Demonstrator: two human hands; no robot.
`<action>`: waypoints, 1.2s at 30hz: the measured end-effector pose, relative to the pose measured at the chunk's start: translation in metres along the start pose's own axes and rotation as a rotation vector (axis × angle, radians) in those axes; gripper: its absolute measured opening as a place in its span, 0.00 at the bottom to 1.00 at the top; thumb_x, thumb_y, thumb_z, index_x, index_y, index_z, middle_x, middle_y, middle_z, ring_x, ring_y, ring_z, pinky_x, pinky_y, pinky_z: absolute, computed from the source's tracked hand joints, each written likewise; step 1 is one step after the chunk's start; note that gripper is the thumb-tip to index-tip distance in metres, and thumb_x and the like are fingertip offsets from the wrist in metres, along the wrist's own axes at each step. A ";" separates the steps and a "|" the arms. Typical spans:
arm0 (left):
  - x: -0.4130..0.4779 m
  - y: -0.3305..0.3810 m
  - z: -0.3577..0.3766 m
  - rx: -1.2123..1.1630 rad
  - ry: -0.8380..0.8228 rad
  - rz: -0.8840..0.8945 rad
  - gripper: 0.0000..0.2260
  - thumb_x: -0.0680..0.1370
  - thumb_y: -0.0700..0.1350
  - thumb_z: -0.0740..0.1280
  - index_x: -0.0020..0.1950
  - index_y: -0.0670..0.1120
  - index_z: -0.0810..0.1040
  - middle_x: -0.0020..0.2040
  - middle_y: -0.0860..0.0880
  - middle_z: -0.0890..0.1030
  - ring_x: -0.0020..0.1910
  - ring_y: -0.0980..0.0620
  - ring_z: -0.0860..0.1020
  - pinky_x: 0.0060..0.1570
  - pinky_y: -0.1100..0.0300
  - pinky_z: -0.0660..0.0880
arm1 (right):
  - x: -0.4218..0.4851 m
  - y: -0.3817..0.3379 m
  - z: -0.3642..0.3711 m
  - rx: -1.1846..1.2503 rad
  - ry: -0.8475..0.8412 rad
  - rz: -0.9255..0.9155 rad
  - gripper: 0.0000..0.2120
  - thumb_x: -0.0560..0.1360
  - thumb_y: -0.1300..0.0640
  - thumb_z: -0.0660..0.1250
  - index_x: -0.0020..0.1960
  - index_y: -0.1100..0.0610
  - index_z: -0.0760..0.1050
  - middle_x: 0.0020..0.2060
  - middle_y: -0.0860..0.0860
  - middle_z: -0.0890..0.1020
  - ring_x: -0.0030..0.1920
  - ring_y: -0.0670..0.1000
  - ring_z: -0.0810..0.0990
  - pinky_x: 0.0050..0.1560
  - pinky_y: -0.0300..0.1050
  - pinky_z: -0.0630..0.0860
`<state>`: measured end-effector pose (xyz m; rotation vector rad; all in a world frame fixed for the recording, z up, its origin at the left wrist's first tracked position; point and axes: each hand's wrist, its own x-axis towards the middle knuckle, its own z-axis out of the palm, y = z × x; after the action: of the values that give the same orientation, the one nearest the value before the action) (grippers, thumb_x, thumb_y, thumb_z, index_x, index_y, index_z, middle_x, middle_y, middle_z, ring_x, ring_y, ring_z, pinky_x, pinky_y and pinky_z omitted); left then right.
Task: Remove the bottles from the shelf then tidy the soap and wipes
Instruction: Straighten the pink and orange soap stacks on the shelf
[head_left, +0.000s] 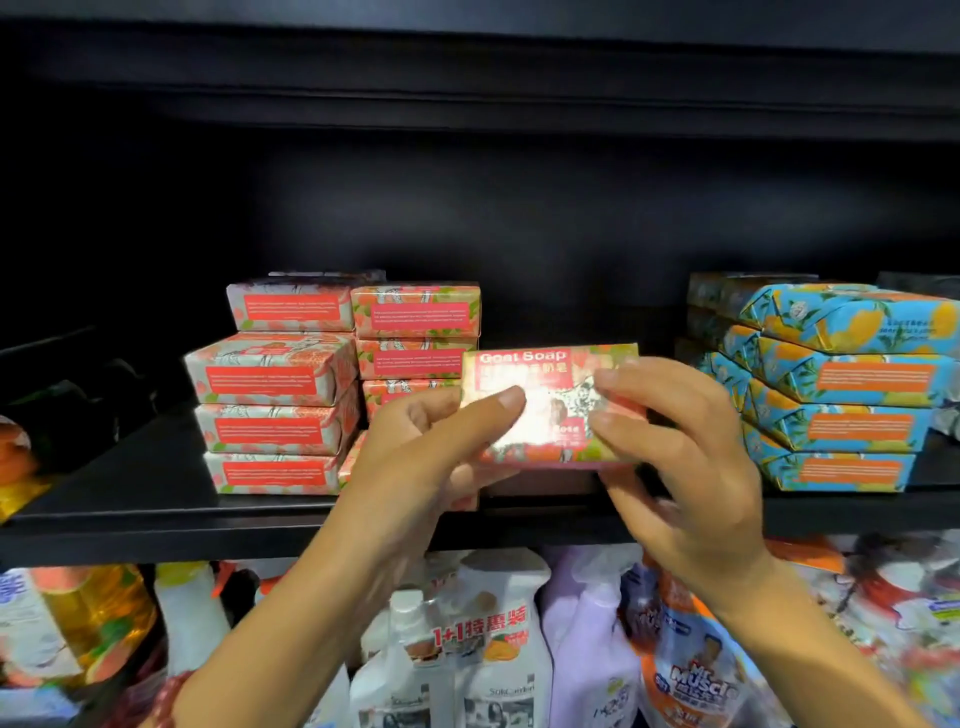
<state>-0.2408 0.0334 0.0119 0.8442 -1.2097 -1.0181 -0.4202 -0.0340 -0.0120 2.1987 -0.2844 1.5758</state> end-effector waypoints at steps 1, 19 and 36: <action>-0.001 -0.002 -0.003 0.012 0.017 0.034 0.10 0.70 0.46 0.71 0.47 0.41 0.84 0.47 0.44 0.85 0.48 0.49 0.83 0.46 0.58 0.80 | 0.001 -0.001 0.000 0.022 -0.055 0.043 0.21 0.67 0.66 0.72 0.58 0.60 0.71 0.62 0.56 0.70 0.66 0.54 0.68 0.66 0.45 0.64; -0.009 -0.004 -0.035 0.286 -0.012 0.285 0.28 0.55 0.51 0.77 0.55 0.50 0.79 0.50 0.54 0.84 0.50 0.56 0.82 0.46 0.66 0.78 | 0.020 -0.028 0.004 0.287 0.026 0.312 0.27 0.59 0.78 0.67 0.54 0.58 0.71 0.54 0.51 0.77 0.60 0.47 0.76 0.58 0.39 0.72; -0.007 -0.016 -0.048 0.605 -0.055 0.511 0.36 0.61 0.54 0.78 0.66 0.62 0.67 0.64 0.60 0.74 0.64 0.55 0.74 0.59 0.55 0.75 | 0.036 -0.021 0.002 0.844 -0.208 0.951 0.22 0.61 0.59 0.77 0.54 0.55 0.77 0.48 0.49 0.84 0.49 0.48 0.83 0.43 0.38 0.78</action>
<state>-0.1968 0.0344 -0.0140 0.8951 -1.7063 -0.2544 -0.3984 -0.0136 0.0164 3.1468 -0.9975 2.2141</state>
